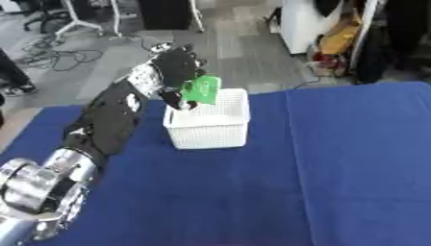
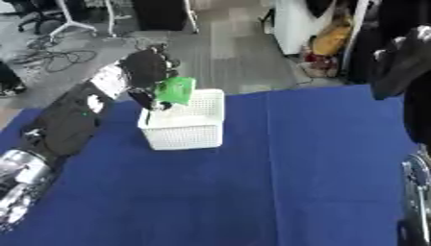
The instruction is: Pick up objects on the table and place them in the box.
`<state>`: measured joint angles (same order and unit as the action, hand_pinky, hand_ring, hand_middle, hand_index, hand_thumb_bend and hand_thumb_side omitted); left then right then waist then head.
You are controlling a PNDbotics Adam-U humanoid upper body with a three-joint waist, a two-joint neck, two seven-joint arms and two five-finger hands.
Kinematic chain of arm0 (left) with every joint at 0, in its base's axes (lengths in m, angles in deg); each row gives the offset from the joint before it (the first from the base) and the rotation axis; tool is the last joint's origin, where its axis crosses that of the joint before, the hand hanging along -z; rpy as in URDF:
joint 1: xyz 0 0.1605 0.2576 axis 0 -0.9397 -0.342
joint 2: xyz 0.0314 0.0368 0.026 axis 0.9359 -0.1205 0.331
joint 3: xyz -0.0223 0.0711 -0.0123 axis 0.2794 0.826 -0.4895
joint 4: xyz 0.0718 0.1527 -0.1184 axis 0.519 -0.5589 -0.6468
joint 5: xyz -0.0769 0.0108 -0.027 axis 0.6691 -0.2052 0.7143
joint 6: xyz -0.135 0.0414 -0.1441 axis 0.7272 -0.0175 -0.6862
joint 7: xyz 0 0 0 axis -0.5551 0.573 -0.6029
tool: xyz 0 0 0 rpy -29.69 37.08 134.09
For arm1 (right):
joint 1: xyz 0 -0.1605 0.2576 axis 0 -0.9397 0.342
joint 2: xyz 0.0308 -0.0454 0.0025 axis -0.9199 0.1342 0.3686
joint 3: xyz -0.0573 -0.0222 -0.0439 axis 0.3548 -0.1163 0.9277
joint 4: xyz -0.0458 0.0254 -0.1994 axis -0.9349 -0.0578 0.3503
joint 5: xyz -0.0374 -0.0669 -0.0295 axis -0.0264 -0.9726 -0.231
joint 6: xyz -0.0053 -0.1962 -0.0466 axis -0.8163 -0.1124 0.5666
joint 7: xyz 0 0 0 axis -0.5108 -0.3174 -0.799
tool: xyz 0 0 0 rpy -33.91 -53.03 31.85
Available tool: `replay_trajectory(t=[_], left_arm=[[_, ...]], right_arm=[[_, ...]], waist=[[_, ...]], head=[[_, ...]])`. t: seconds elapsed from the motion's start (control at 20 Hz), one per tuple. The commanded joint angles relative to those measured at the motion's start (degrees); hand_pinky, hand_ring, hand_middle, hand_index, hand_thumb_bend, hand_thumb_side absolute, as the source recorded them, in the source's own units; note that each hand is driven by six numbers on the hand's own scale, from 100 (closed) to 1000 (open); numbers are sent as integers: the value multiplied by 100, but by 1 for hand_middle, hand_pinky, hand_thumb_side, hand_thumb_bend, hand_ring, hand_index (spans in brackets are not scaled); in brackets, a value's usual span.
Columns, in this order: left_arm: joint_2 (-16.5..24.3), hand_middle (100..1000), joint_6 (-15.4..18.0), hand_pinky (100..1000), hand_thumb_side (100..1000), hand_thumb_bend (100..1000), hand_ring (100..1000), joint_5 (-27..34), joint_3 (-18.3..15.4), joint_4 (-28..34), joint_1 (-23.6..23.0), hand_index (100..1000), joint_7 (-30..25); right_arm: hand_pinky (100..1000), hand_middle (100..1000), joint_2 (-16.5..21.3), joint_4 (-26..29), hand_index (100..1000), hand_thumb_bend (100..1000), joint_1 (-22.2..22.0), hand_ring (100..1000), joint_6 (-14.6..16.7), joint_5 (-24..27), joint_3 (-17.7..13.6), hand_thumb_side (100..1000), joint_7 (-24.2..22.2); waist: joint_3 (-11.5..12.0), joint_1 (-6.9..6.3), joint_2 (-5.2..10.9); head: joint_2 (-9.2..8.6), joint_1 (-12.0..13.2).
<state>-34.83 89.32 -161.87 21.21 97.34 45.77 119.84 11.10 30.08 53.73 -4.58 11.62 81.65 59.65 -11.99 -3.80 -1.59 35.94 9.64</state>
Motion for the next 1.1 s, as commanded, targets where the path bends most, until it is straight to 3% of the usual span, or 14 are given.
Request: replay_trajectory(t=[0.05, 0.75, 0.85, 0.95, 1.05, 1.1], left_arm=[[93, 993, 90, 1000, 1000, 342, 974, 93, -26, 61, 195, 962, -33], [128, 1000, 252, 1000, 1000, 352, 998, 141, -27, 100, 169, 956, -24], [154, 997, 264, 1000, 1000, 323, 987, 239, -46, 134, 127, 943, 24], [220, 973, 346, 1000, 980, 241, 950, 557, -69, 240, 18, 918, 136], [300, 957, 684, 1000, 990, 221, 929, 1126, 52, 596, -181, 916, 423], [354, 943, 852, 1000, 995, 185, 908, 1435, 118, 809, -296, 912, 528]], right_arm=[[148, 240, 1, 86, 410, 100, 142, 230, -3, 31, 18, 947, -11], [149, 240, 14, 86, 410, 100, 131, 230, -3, 40, 8, 946, -13], [149, 241, 24, 86, 410, 100, 124, 230, -3, 36, 0, 947, -8], [148, 240, 46, 85, 411, 100, 108, 230, -10, 23, -20, 947, 3], [146, 240, 125, 66, 410, 100, 80, 230, -10, -20, -46, 947, 7], [144, 240, 163, 52, 410, 100, 70, 230, 0, -45, -52, 948, 7]], waist=[[0, 9, 78], [20, 4, 89], [36, 1, 95], [86, -1, 101], [197, 0, 113], [242, 3, 121]], head=[[-53, 36], [-98, -27], [-278, -118], [-745, -391], [-1301, -815], [-1472, -952]])
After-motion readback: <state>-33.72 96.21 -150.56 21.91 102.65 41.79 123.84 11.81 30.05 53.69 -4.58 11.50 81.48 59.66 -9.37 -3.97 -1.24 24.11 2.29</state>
